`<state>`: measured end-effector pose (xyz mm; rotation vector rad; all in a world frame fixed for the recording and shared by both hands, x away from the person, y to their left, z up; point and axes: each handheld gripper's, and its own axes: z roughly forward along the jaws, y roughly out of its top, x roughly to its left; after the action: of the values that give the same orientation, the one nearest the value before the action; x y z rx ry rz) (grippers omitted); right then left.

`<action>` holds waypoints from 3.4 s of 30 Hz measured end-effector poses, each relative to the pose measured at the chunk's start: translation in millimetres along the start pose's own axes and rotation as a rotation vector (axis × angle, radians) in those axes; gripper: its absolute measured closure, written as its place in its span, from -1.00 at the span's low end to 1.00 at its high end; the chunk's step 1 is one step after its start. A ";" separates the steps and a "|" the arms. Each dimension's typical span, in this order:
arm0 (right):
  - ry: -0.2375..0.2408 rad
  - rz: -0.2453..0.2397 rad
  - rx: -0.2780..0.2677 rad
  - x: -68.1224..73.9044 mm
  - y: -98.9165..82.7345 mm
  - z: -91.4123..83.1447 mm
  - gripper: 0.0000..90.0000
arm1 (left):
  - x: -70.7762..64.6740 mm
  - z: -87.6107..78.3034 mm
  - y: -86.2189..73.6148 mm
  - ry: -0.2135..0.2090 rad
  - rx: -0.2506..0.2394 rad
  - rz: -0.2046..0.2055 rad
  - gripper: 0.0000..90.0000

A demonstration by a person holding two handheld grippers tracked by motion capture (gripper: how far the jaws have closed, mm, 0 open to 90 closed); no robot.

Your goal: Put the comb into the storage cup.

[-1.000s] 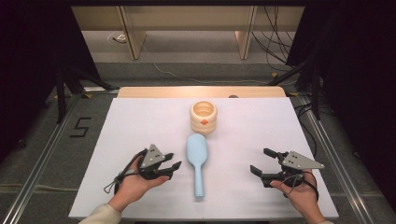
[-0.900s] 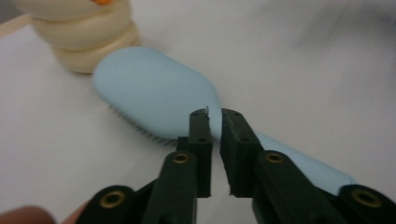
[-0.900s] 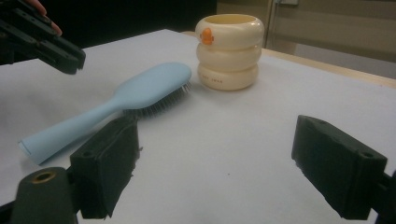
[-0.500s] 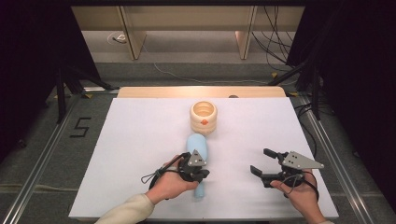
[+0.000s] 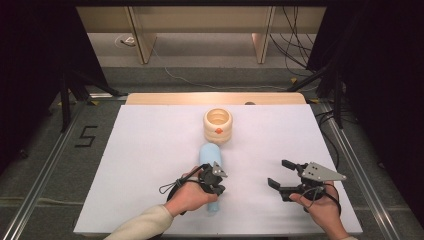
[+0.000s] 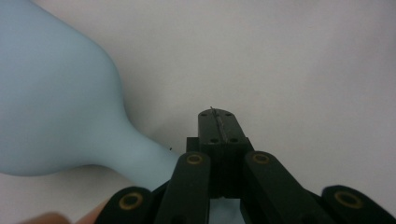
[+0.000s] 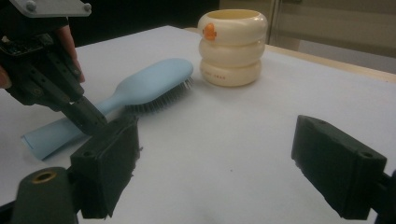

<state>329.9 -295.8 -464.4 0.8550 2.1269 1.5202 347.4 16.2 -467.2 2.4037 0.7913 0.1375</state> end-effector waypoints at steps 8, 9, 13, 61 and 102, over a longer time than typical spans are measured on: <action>-0.001 0.002 -0.001 -0.3 0.1 -0.4 -0.64 | 3.8 -6.4 -3.6 0.005 0.080 0.034 1.00; 0.000 0.002 -0.002 -0.4 0.0 -0.3 -0.64 | 4.7 -7.3 -4.5 0.005 0.091 0.036 1.00; 0.001 0.003 0.000 -0.3 0.0 -0.5 -0.64 | 8.6 -11.9 -9.9 0.003 0.131 0.054 1.00; 0.008 0.008 0.001 -1.1 -0.6 -0.8 -0.64 | 36.6 -35.9 -36.4 0.036 0.179 0.058 0.69; -0.002 0.015 0.021 -2.3 -2.1 0.3 -0.64 | 59.9 -52.4 -12.4 0.053 0.069 0.106 -0.98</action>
<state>331.3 -297.6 -466.5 0.8816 2.1436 1.5060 375.9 85.0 -436.6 2.5174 0.7035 0.2199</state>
